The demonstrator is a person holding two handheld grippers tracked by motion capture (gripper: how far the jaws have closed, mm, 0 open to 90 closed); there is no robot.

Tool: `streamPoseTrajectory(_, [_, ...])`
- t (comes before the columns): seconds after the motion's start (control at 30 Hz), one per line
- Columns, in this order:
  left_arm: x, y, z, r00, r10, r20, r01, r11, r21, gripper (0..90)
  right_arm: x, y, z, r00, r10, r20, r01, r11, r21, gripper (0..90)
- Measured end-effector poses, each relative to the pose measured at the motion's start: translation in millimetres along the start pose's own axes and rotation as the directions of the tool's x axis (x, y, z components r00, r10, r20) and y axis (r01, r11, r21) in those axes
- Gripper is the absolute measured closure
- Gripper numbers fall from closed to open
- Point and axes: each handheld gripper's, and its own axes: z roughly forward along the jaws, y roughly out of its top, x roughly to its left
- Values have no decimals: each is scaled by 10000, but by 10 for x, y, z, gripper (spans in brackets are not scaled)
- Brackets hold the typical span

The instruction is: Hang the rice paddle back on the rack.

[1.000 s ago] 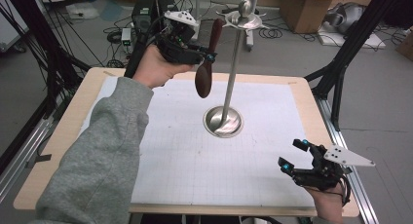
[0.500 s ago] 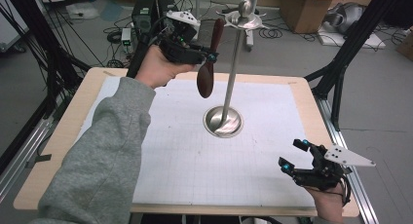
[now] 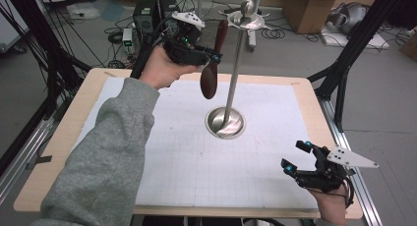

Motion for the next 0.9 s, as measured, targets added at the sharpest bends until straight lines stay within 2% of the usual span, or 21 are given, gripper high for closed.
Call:
streamPoseTrajectory(0.53, [-12, -10, 51, 9999, -117, -108, 116, 9999, -50, 762, 0, 1, 1, 10000, -10, 10, 10, 10000, 32, 117])
streamPoseTrajectory(0.6, [-27, -17, 48, 9993, 204, -318, -205, 9998, -48, 682, 0, 3, 1, 10000, -42, 1, 42, 10000, 17, 117])
streamPoseTrajectory(0.73, [-18, -55, 5, 9998, 145, -150, -151, 9991, -393, 522, 8, 8, 1, 10000, -18, -9, 18, 10000, 37, 117])
streamPoseTrajectory(0.87, [11, -149, -112, 9999, 85, 98, -77, 9966, -821, 388, 12, 5, 20, 10000, -18, -16, 18, 10000, 60, 117])
streamPoseTrajectory(0.9, [15, -179, -148, 9999, 146, 88, -137, 9956, -923, 380, 17, 6, 24, 10000, -12, -14, 13, 10000, 86, 117])
